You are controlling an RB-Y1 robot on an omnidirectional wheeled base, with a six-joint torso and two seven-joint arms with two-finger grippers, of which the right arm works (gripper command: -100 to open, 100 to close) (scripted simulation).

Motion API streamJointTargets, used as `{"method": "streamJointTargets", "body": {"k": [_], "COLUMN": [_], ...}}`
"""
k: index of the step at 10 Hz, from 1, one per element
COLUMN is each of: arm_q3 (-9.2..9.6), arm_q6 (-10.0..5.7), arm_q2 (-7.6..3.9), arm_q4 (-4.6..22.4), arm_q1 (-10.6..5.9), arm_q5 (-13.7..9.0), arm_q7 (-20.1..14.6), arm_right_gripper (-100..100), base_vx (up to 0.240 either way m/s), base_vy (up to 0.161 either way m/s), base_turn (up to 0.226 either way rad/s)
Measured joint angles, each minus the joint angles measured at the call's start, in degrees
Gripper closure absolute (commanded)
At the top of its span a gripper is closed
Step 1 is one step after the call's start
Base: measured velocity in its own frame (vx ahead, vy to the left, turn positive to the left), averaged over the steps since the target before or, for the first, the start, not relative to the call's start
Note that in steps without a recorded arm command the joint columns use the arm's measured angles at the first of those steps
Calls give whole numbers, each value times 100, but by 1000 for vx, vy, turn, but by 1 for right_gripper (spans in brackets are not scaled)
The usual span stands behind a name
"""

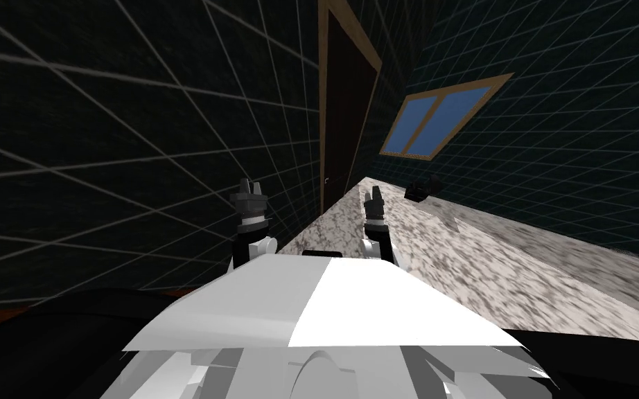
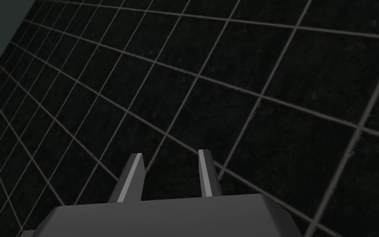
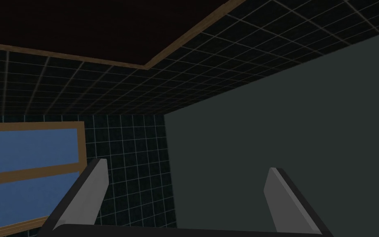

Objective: Pull the door open

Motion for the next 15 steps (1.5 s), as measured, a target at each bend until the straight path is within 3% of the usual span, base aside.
{"method": "streamJointTargets", "body": {"k": [9, 15], "arm_q3": [-55, -53], "arm_q6": [-303, -586], "arm_q2": [-241, -368], "arm_q4": [1287, 2143], "arm_q1": [-521, -766], "arm_q5": [-111, -176], "arm_q7": [-272, -453], "arm_right_gripper": [-100, -100], "base_vx": [79, 63], "base_vy": [-67, -67], "base_turn": [133, 130]}}
